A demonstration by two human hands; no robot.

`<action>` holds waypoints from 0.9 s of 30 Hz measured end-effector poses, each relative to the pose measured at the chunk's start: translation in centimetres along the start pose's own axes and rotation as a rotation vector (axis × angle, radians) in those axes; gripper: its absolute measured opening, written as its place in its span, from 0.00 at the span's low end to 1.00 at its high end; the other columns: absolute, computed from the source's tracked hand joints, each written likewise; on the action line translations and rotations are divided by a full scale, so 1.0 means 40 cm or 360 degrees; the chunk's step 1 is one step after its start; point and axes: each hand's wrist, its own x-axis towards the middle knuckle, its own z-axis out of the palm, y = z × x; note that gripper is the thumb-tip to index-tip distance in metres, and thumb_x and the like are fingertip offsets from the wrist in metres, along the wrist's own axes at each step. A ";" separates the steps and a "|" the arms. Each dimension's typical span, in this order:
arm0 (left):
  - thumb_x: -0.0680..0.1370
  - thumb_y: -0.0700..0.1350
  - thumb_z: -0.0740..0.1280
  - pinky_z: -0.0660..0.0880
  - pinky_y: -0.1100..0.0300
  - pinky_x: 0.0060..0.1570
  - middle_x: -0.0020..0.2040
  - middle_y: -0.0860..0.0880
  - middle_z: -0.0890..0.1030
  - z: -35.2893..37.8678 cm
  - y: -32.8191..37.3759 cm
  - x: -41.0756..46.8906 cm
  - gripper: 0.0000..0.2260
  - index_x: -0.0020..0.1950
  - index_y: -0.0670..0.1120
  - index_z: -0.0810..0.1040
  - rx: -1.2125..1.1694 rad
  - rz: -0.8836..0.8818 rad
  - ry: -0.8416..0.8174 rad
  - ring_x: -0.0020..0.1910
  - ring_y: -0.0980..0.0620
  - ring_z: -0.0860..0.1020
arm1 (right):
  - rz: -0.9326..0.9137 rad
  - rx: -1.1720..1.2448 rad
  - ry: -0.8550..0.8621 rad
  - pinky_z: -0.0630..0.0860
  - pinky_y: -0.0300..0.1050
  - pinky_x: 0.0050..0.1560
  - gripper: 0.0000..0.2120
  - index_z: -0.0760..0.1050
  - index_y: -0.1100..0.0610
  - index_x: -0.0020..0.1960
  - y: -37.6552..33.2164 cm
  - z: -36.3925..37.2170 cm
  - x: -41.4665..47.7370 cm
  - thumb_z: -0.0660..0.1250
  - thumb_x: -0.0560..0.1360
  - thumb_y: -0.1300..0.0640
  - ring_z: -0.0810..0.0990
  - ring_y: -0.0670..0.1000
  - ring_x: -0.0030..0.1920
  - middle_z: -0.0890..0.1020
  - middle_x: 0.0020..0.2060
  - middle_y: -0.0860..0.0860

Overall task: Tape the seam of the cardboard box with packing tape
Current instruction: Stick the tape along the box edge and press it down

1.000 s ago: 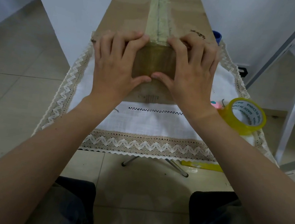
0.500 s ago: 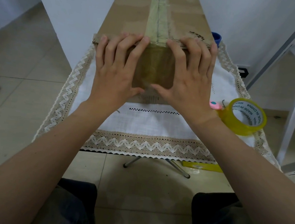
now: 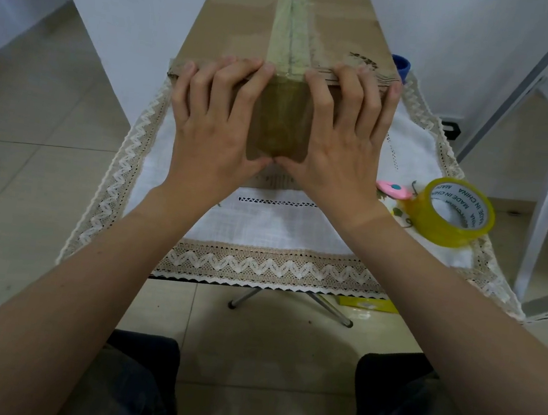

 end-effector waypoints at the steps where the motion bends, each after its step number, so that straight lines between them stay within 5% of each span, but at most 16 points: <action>1: 0.69 0.66 0.75 0.59 0.39 0.76 0.73 0.45 0.74 0.002 0.000 0.001 0.44 0.78 0.47 0.68 -0.0002 -0.0003 0.0007 0.74 0.44 0.65 | 0.0008 0.0011 0.0003 0.50 0.72 0.79 0.46 0.58 0.51 0.75 -0.001 0.000 0.000 0.71 0.65 0.31 0.59 0.61 0.76 0.59 0.71 0.54; 7: 0.67 0.61 0.76 0.57 0.38 0.76 0.73 0.45 0.73 0.000 -0.003 0.004 0.44 0.78 0.47 0.67 -0.0067 -0.0036 -0.0036 0.74 0.45 0.62 | 0.0119 0.0196 -0.0006 0.50 0.69 0.80 0.37 0.68 0.52 0.72 -0.007 -0.028 0.006 0.73 0.69 0.39 0.64 0.62 0.76 0.71 0.71 0.58; 16: 0.68 0.59 0.76 0.57 0.39 0.77 0.73 0.46 0.72 -0.017 0.007 0.006 0.41 0.78 0.49 0.67 -0.0137 -0.0061 -0.0115 0.74 0.43 0.66 | 0.0030 0.0073 0.0000 0.52 0.71 0.79 0.43 0.64 0.51 0.74 0.001 -0.017 -0.002 0.71 0.67 0.32 0.63 0.61 0.75 0.73 0.71 0.59; 22: 0.81 0.60 0.65 0.64 0.44 0.65 0.61 0.55 0.80 -0.032 0.035 0.054 0.15 0.62 0.53 0.80 -0.0336 -0.0348 0.0058 0.62 0.44 0.74 | 0.0231 0.0387 0.0058 0.70 0.58 0.60 0.17 0.81 0.51 0.54 0.008 -0.068 0.074 0.67 0.78 0.37 0.75 0.62 0.57 0.78 0.54 0.56; 27: 0.80 0.62 0.65 0.64 0.46 0.60 0.50 0.58 0.81 -0.036 0.045 0.095 0.13 0.50 0.55 0.82 -0.0418 -0.0519 0.0109 0.55 0.49 0.74 | 0.0411 0.0425 0.0111 0.68 0.56 0.53 0.21 0.77 0.52 0.41 -0.006 -0.059 0.122 0.68 0.75 0.34 0.74 0.61 0.52 0.77 0.46 0.53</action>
